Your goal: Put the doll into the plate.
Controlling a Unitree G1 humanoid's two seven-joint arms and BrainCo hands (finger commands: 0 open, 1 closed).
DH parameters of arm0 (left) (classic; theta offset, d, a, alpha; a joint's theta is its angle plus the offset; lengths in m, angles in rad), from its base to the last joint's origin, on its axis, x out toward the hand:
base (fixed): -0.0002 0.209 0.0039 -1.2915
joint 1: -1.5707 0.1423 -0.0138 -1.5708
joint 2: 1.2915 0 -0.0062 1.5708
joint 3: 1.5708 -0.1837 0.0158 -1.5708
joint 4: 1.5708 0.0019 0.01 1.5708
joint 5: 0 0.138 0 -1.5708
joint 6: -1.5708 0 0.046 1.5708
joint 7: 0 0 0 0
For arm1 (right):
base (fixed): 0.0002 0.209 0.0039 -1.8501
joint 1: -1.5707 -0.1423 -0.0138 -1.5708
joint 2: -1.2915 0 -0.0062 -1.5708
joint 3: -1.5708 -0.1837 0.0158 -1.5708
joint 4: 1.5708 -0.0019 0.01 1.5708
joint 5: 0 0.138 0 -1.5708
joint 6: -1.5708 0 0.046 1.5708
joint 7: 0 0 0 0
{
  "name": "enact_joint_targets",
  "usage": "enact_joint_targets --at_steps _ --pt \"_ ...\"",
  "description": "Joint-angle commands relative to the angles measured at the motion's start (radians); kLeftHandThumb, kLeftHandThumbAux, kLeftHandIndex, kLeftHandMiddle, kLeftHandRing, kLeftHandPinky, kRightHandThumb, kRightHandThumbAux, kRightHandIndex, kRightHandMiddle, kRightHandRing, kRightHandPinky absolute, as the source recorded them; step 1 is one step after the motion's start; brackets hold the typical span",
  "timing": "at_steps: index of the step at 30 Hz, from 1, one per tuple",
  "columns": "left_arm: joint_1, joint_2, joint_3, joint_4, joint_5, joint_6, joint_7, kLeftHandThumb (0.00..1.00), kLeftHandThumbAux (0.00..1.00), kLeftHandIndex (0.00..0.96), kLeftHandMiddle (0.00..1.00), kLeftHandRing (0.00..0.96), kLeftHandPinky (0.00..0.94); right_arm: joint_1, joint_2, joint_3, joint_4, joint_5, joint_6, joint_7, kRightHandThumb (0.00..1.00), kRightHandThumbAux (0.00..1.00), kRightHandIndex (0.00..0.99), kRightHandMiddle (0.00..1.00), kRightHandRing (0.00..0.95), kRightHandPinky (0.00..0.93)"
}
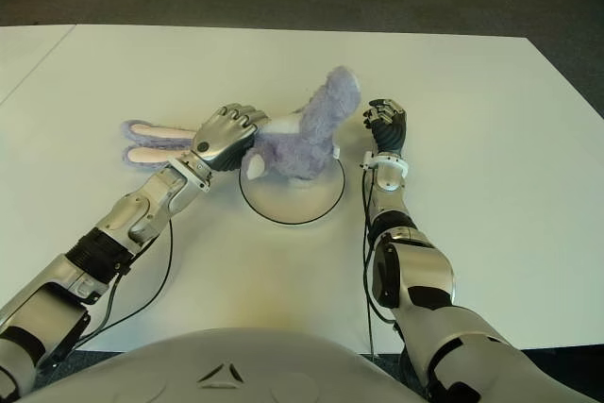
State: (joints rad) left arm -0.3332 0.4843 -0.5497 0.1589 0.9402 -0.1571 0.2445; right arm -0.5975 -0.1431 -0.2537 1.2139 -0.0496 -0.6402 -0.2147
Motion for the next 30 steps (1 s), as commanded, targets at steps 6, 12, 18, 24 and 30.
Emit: enact_joint_targets --at_steps 6,12,18,24,30 --pt "0.07 -0.049 0.014 0.17 -0.112 -0.02 -0.074 0.845 0.665 0.402 0.571 0.738 0.69 0.238 0.094 0.012 0.138 -0.011 0.081 0.011 0.691 0.726 0.425 0.593 0.603 0.543" --pt "0.074 -0.043 0.035 0.193 -0.269 -0.13 -0.162 0.723 0.691 0.403 0.501 0.466 0.38 0.238 0.096 0.003 0.138 -0.002 0.086 0.017 0.691 0.726 0.424 0.584 0.597 0.539" --pt "0.082 -0.014 0.052 0.189 -0.392 -0.232 -0.252 0.431 0.468 0.174 0.419 0.418 0.393 0.237 0.095 0.007 0.138 -0.007 0.088 0.008 0.691 0.727 0.425 0.59 0.604 0.535" --pt "0.091 -0.014 0.078 0.198 -0.48 -0.304 -0.287 0.383 0.486 0.103 0.369 0.386 0.39 0.237 0.095 0.008 0.138 -0.008 0.09 0.008 0.691 0.727 0.424 0.589 0.605 0.537" --pt "0.094 -0.021 0.097 0.218 -0.529 -0.351 -0.299 0.388 0.505 0.08 0.335 0.371 0.383 0.237 0.096 0.009 0.139 -0.009 0.092 0.005 0.691 0.727 0.424 0.584 0.6 0.523"
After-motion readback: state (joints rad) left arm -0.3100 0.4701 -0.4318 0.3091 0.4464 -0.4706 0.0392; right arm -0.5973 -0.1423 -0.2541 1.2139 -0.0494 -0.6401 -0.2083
